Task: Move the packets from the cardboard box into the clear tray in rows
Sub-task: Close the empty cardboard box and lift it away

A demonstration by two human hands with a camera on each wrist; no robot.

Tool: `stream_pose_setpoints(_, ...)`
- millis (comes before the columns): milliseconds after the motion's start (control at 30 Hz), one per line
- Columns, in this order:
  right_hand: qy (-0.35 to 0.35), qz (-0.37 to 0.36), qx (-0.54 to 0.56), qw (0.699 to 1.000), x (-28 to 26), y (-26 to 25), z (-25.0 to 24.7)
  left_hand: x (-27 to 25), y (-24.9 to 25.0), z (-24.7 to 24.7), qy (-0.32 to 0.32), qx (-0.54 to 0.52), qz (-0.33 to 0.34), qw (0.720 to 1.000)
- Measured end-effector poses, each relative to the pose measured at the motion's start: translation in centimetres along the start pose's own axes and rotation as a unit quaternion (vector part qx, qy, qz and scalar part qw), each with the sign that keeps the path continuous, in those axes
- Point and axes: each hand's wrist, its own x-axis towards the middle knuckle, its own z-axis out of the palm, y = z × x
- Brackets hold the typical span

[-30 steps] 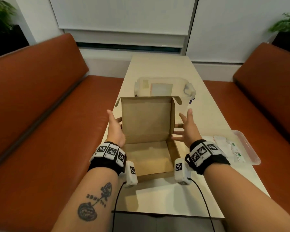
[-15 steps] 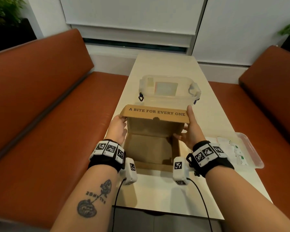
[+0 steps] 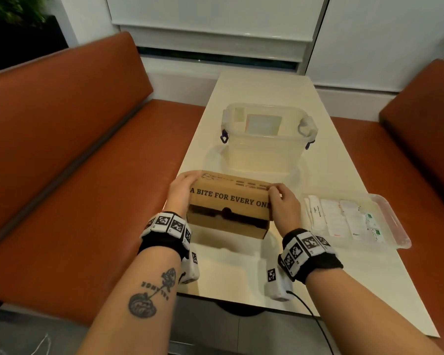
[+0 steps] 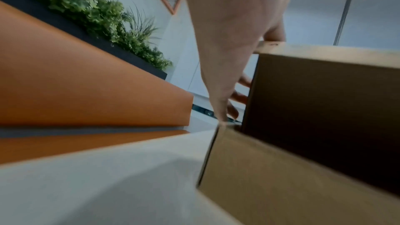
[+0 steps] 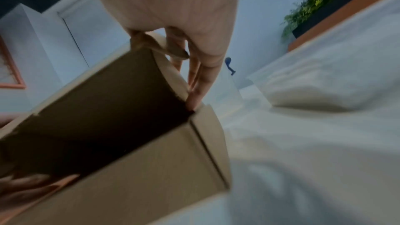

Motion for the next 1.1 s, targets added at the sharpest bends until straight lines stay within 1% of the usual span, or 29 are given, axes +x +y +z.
stream_pose_setpoints(100, 0.014, -0.014, -0.014, 1.0, -0.3, 0.8, 0.8, 0.0, -1.2, 0.5, 0.041, -0.039, -0.002, 0.998)
stream_pose_setpoints(167, 0.02, -0.024, -0.007, 0.999, -0.5, 0.9, 1.2, 0.2, -1.9, 0.9, 0.062, -0.039, -0.008, 0.997)
stream_pose_setpoints(300, 0.049, -0.026, 0.001, 0.998, -0.5, 1.1, 1.9, 0.9, -2.4, 1.4, 0.09, 0.06, 0.003, 0.994)
stream_pose_setpoints(400, 0.069, -0.03, -0.056, 0.996, -0.7, 1.6, 2.2, 1.4, -2.6, 1.8, 0.109, 0.127, -0.005, 0.986)
stream_pose_setpoints(467, 0.059, -0.018, -0.094, 0.994, -0.9, 2.0, 2.4, 1.4, -3.0, 2.1, 0.108, 0.162, -0.013, 0.981)
stream_pose_setpoints(600, 0.05, 0.023, -0.143, 0.988, -0.7, 2.8, 2.5, 1.1, -3.8, 2.6, 0.095, 0.173, -0.026, 0.98)
stream_pose_setpoints(667, 0.041, 0.045, -0.16, 0.985, -0.7, 3.2, 2.4, 1.1, -4.1, 2.5, 0.081, 0.196, -0.032, 0.977)
stream_pose_setpoints(700, 0.034, 0.058, -0.157, 0.985, -0.8, 3.4, 2.5, 1.1, -4.3, 2.5, 0.073, 0.211, -0.034, 0.974)
stream_pose_setpoints(767, 0.019, 0.078, -0.117, 0.99, -0.9, 3.6, 2.6, 1.2, -4.5, 2.5, 0.058, 0.236, -0.037, 0.969)
stream_pose_setpoints(867, -0.014, 0.086, -0.06, 0.994, -0.7, 3.7, 2.5, 1.3, -4.6, 2.5, 0.042, 0.251, -0.046, 0.966)
stream_pose_setpoints(967, -0.048, 0.105, -0.054, 0.992, -0.3, 3.6, 2.4, 1.5, -4.6, 2.6, 0.039, 0.26, -0.045, 0.964)
stream_pose_setpoints(1100, -0.06, 0.107, -0.057, 0.991, 0.0, 3.5, 2.2, 1.6, -4.9, 2.7, 0.054, 0.254, -0.032, 0.965)
